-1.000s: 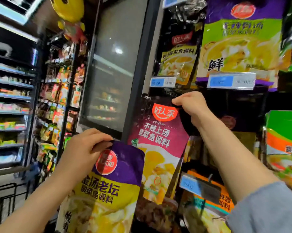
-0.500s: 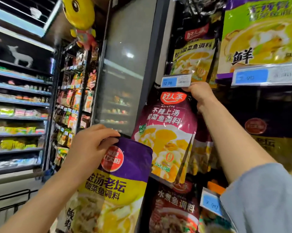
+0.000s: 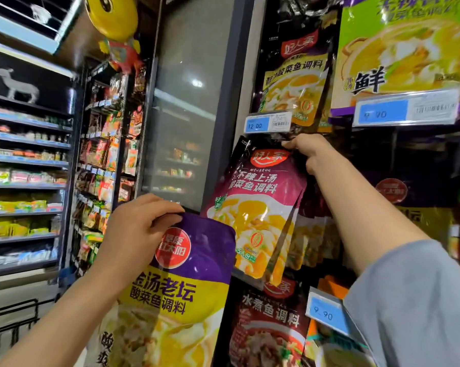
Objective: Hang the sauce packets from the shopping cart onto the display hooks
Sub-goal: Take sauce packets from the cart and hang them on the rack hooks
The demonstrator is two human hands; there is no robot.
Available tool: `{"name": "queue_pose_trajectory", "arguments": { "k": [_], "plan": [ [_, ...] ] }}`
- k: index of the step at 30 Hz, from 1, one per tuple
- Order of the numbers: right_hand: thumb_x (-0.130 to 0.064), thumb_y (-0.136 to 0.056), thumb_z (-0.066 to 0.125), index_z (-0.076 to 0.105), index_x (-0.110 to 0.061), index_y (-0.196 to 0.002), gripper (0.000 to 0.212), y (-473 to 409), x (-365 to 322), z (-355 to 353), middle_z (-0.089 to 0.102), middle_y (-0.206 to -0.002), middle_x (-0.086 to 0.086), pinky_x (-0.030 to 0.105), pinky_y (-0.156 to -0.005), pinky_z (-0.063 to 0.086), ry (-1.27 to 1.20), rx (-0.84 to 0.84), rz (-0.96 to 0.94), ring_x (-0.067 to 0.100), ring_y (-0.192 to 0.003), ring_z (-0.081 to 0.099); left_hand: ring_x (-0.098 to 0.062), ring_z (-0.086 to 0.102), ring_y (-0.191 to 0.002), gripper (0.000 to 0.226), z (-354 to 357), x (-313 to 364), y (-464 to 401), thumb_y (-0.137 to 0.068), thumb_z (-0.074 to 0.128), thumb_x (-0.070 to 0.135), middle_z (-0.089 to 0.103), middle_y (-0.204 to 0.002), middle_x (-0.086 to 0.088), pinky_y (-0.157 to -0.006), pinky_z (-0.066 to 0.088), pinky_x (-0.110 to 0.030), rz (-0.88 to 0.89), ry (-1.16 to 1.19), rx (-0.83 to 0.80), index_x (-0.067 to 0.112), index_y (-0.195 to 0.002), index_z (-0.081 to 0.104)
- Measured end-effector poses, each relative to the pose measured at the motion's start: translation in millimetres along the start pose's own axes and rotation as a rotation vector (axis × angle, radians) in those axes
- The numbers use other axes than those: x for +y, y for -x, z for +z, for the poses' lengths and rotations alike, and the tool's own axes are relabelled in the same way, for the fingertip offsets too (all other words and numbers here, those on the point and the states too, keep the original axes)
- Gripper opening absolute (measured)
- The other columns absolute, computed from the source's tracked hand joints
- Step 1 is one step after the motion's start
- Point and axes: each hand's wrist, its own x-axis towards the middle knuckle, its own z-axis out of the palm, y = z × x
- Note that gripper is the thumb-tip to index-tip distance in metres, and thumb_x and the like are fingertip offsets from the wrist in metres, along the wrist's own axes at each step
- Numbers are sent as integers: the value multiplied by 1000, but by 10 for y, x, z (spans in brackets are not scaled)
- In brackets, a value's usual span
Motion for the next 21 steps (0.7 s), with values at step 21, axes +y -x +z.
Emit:
{"name": "queue_pose_trajectory", "arguments": {
  "k": [21],
  "plan": [
    [-71, -82, 40, 14, -37, -148, 78, 842, 1110, -121, 4, -158, 0, 62, -110, 3, 1455, -210, -870, 21, -145, -2, -12, 60, -78, 18, 53, 212, 183, -79, 64, 19, 68, -85, 1, -73, 43, -20, 38, -2, -56, 12, -93, 75]
  ]
}}
